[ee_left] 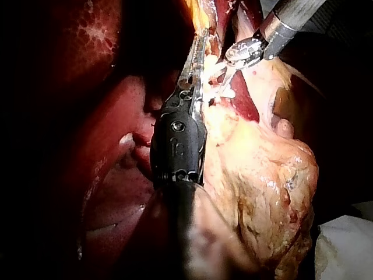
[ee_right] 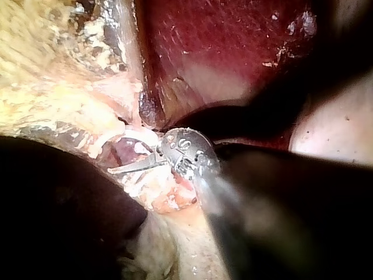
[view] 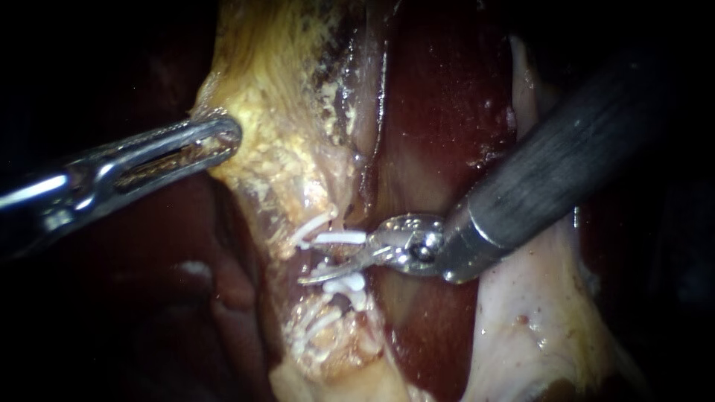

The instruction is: Go to the cutting position right tube

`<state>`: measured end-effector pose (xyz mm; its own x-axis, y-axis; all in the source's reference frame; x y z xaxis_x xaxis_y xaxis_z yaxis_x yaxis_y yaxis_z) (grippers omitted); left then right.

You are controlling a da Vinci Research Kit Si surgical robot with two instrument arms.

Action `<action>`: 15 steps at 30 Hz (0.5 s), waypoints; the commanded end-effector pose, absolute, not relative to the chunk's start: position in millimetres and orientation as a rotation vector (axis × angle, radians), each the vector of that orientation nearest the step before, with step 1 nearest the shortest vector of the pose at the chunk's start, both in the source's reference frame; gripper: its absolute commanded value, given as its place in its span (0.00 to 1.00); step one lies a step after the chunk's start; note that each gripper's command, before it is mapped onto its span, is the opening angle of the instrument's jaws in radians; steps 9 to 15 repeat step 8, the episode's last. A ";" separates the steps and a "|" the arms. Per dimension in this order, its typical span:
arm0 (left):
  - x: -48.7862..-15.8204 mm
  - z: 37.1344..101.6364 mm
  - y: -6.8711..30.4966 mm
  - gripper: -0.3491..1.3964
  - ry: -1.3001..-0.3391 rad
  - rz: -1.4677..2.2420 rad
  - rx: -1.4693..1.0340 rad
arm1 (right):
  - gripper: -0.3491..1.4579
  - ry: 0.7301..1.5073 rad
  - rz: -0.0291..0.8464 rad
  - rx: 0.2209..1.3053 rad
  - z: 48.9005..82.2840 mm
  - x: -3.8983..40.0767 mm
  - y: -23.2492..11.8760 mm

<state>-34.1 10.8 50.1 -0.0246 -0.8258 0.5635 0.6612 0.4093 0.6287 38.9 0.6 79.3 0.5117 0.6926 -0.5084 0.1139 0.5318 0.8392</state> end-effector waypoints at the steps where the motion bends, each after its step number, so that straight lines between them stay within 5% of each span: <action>1: -34.1 50.2 10.8 0.00 -1.058 -1.198 0.194 | 0.90 0.993 0.426 0.972 79.3 38.8 0.6; 15: -34.1 50.3 10.9 0.00 -1.059 -1.198 0.195 | 0.90 0.993 0.425 0.972 79.3 38.7 0.6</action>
